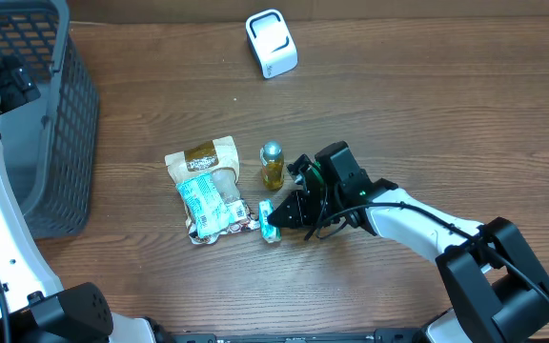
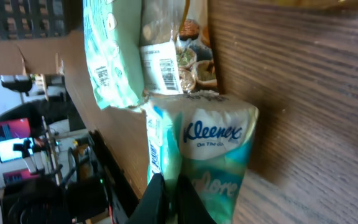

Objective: Scan the item barcode

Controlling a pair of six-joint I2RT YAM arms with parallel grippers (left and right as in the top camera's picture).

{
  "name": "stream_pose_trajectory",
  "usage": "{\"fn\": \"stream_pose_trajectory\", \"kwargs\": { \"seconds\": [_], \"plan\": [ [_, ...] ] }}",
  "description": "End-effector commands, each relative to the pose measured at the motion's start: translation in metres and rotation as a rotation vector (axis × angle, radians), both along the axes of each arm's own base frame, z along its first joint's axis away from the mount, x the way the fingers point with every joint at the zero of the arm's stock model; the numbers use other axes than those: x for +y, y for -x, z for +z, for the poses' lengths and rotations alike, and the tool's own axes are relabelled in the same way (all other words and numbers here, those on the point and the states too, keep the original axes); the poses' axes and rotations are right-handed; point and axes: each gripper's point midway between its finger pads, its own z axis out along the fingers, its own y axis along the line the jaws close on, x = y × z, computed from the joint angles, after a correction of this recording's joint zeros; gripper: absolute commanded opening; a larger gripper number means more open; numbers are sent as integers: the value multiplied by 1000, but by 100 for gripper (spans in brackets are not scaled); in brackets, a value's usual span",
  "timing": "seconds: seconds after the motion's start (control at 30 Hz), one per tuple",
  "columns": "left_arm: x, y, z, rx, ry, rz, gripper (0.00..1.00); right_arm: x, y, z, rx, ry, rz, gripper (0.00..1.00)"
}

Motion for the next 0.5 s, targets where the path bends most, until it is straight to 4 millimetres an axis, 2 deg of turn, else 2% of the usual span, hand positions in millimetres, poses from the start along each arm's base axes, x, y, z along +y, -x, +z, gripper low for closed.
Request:
{"fn": "stream_pose_trajectory", "kwargs": {
  "seconds": [0.0,0.47],
  "plan": [
    [-2,-1,6,-9,-12,-21,99,-1,-4,-1,18,-7,-55,4],
    [-2,-1,6,-9,-12,-20,100,-3,-1,-20,35,29,-66,4]
  ]
}}
